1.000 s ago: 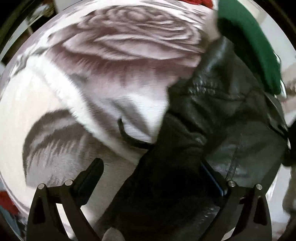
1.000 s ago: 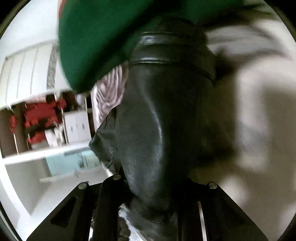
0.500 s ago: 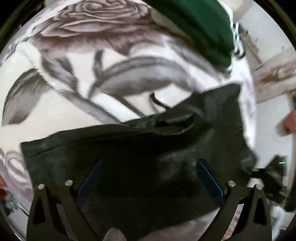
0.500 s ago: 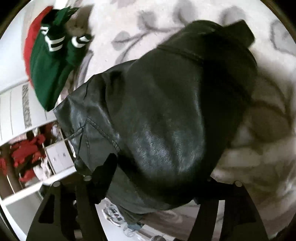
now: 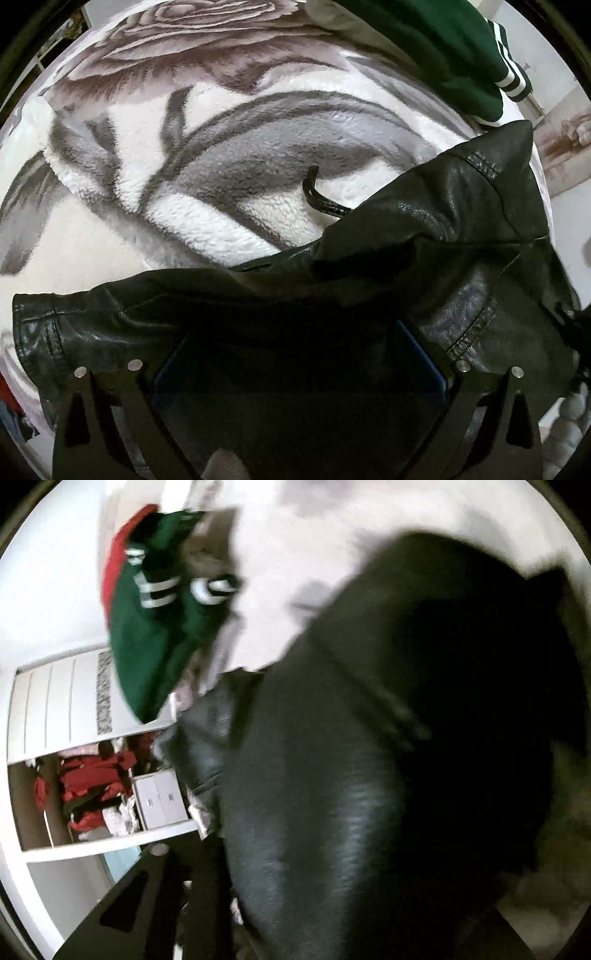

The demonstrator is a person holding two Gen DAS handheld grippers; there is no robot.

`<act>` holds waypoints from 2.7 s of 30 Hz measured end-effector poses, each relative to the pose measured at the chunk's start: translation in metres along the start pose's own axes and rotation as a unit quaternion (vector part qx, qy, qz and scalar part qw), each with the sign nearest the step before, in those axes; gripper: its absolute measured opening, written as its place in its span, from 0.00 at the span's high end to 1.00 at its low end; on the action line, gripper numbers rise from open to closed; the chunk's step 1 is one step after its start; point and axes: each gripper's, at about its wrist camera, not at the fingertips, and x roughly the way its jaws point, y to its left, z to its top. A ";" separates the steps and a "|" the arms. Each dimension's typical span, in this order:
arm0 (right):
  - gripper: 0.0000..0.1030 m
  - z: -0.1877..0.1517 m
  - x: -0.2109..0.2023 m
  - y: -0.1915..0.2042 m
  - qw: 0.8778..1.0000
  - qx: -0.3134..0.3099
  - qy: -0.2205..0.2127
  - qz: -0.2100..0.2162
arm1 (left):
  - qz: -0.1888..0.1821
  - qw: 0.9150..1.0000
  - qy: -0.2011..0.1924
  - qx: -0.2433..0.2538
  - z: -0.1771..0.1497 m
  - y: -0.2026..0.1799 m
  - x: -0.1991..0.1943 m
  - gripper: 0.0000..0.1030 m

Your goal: Fold large clothes

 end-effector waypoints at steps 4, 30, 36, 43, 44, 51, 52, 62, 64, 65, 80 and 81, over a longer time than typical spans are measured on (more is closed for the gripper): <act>0.77 -0.008 0.000 0.034 0.999 -0.033 0.005 -0.005 | -0.011 1.000 -0.005 -0.005 0.001 0.002 0.005 0.00; 0.76 -0.358 0.103 0.248 0.762 -0.588 0.146 -0.228 | 0.001 0.932 -0.110 -0.345 -0.190 0.288 -0.190 0.00; 0.43 -0.451 0.181 0.177 0.677 -0.623 0.276 -0.278 | 0.063 0.914 -0.095 -0.390 -0.245 0.322 -0.205 0.00; 0.17 -0.409 0.127 0.208 0.756 -0.486 0.425 -0.113 | 0.054 0.909 -0.123 -0.395 -0.240 0.314 -0.224 0.00; 0.17 -0.396 0.115 0.212 0.772 -0.438 0.455 -0.072 | 0.050 0.908 -0.129 -0.396 -0.237 0.313 -0.229 0.00; 0.16 -0.274 0.071 0.216 0.860 -0.334 0.363 -0.128 | 0.039 0.916 -0.159 -0.367 -0.206 0.302 -0.237 0.00; 0.16 -0.264 0.073 0.207 0.860 -0.339 0.352 -0.146 | 0.035 0.919 -0.156 -0.360 -0.202 0.299 -0.230 0.00; 0.06 -0.201 0.175 0.129 0.825 -0.282 0.466 -0.151 | 0.024 0.943 -0.021 -0.331 -0.200 0.288 -0.061 0.00; 0.06 -0.196 0.183 0.122 0.830 -0.269 0.471 -0.130 | 0.027 0.945 -0.029 -0.325 -0.199 0.292 -0.065 0.00; 0.07 -0.196 0.183 0.120 0.835 -0.269 0.465 -0.122 | 0.035 0.947 -0.030 -0.317 -0.196 0.292 -0.067 0.00; 0.26 -0.132 -0.023 0.050 0.981 -0.021 0.189 -0.034 | 0.040 0.955 -0.119 -0.268 -0.160 0.238 -0.162 0.00; 0.22 -0.126 -0.030 0.040 0.979 -0.010 0.191 -0.069 | 0.028 0.958 -0.113 -0.262 -0.150 0.227 -0.156 0.00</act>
